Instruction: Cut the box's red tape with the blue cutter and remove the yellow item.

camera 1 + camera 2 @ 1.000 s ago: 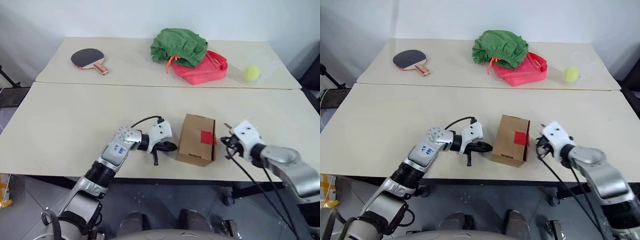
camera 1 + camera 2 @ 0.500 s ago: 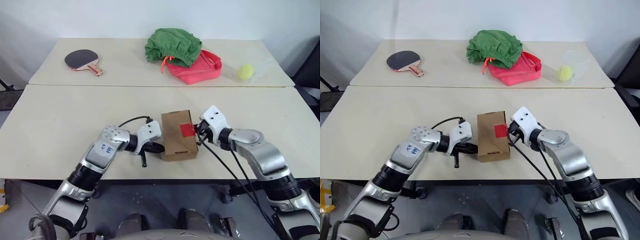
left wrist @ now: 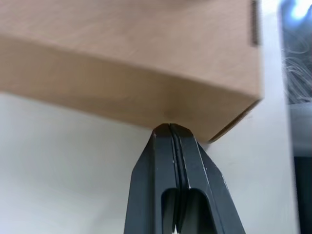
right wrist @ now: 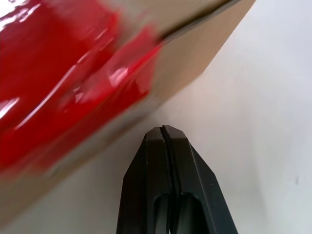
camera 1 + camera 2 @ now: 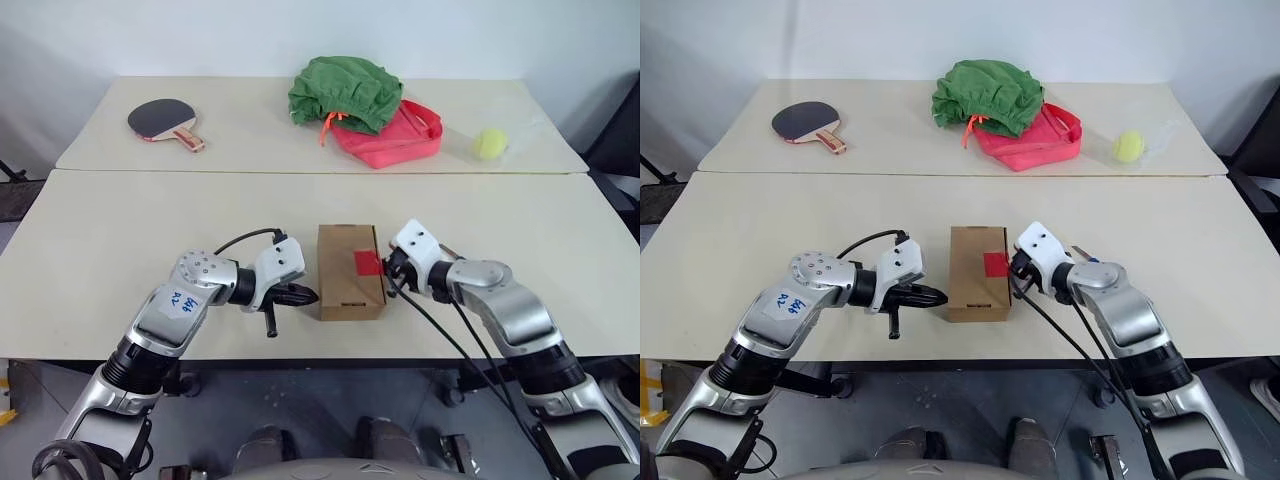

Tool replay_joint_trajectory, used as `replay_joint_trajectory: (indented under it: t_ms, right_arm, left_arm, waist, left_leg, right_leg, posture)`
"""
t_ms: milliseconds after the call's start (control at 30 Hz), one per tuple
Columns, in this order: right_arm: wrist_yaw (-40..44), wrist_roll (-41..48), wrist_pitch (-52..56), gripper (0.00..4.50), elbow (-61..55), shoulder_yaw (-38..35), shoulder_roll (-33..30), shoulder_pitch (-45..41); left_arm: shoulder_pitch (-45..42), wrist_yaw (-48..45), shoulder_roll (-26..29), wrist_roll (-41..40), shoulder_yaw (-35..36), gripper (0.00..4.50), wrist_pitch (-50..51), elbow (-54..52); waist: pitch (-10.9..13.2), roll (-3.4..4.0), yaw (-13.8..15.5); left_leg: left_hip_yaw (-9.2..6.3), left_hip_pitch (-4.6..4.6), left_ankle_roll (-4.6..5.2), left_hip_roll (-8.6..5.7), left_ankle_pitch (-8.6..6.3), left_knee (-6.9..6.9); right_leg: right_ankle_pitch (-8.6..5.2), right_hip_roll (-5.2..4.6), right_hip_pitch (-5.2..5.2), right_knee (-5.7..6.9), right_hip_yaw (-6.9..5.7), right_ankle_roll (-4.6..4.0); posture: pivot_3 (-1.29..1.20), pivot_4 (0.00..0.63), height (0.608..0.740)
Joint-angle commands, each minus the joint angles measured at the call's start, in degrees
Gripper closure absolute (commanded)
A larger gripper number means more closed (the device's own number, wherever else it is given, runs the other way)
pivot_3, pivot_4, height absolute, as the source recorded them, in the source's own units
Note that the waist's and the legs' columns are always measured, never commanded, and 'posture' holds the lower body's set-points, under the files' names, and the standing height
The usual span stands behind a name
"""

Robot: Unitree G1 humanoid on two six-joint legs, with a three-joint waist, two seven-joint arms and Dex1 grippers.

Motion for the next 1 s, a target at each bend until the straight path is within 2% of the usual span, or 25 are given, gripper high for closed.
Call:
replay_joint_trajectory:
  t_ms: [33, 100, 200, 333, 400, 533, 700, 1000]
  right_arm:
    - [1.09, 3.44, 4.24, 4.48, -7.94, -6.73, -3.24, 4.21]
    - [1.81, 8.41, 10.69, 4.48, -11.16, -13.66, -4.75, 6.07]
    - [3.98, 16.76, 21.74, 3.89, -15.45, -21.73, -7.45, 6.83]
    - [5.32, 28.23, 39.35, 2.54, -18.08, -29.41, -7.75, 2.74]
    - [2.94, 30.27, 47.23, 1.84, -17.43, -32.27, -4.40, -2.08]
    - [-3.09, 30.83, 50.87, 0.53, -15.61, -31.43, 1.19, -7.18]
    - [-10.14, 25.14, 47.12, 0.53, -11.00, -26.20, 6.31, -9.22]
    - [-10.31, 22.22, 38.18, 0.53, -3.42, -22.33, 4.46, -8.00]
  left_arm:
    - [-1.08, -0.77, 2.35, -0.78, 2.88, 4.50, -3.08, 0.38]
    - [-2.96, -3.74, 4.30, -2.68, 4.00, 4.50, -3.28, 1.16]
    - [-6.48, -8.35, 4.83, -7.00, 5.31, 4.50, -2.65, 2.92]
    - [-12.69, -8.44, -0.16, -8.12, 5.11, 4.50, -6.31, 9.20]
    - [-15.61, -6.94, -3.60, -5.78, 3.04, 4.50, -9.82, 13.90]
    - [-18.40, -4.79, -8.63, -0.92, -1.06, 4.50, -16.31, 21.04]
    - [-19.74, -2.60, -12.32, 3.55, -4.28, 4.50, -20.06, 26.21]
    - [-16.30, -3.97, -11.33, 4.91, -5.17, 4.50, -19.36, 24.54]
  waist:
    - [0.00, 0.00, 0.23]
    - [0.02, 0.00, 0.56]
    - [0.03, 0.02, 0.97]
    - [0.03, 0.02, 1.14]
    - [0.03, 0.02, 1.08]
    - [0.03, 0.02, 0.80]
    - [0.03, 0.02, 0.81]
    - [0.01, 0.01, 0.69]
  left_leg:
    - [-0.01, -0.01, 0.00, 0.00, 0.00, -0.01]
    - [-0.02, -0.01, 0.00, 0.00, 0.00, 0.00]
    - [-0.01, -0.03, 0.02, -0.01, 0.00, 0.03]
    - [-0.03, -0.02, 0.03, 0.00, -0.01, 0.05]
    - [-0.03, -0.03, 0.04, -0.01, -0.01, 0.06]
    - [0.00, -0.02, 0.05, -0.01, -0.01, 0.02]
    - [0.11, -0.29, 0.03, -0.05, 0.00, -0.04]
    - [0.37, -0.17, 0.00, -0.05, 0.01, -0.03]
  right_leg:
    - [0.00, 0.00, 0.00, -0.02, 0.00, 0.00]
    - [-0.01, 0.00, -0.02, -0.05, 0.02, -0.01]
    - [-0.01, 0.00, -0.06, -0.07, 0.10, -0.02]
    - [-0.01, 0.00, -0.04, -0.06, 0.12, -0.03]
    - [-0.01, 0.00, -0.05, -0.04, 0.12, -0.03]
    - [-0.01, 0.00, -0.10, 0.02, 0.12, -0.04]
    - [-0.01, 0.00, -0.49, 0.15, 0.18, -0.03]
    - [0.00, -0.01, -0.49, 0.40, 0.28, -0.01]
  posture:
    - [0.00, 0.150, 0.740]
    - [0.00, 0.150, 0.740]
    - [0.00, 0.150, 0.740]
    - [0.00, 0.150, 0.740]
    - [0.00, 0.150, 0.740]
    - [0.00, 0.150, 0.740]
    - [0.00, 0.150, 0.740]
    - [0.00, 0.150, 0.740]
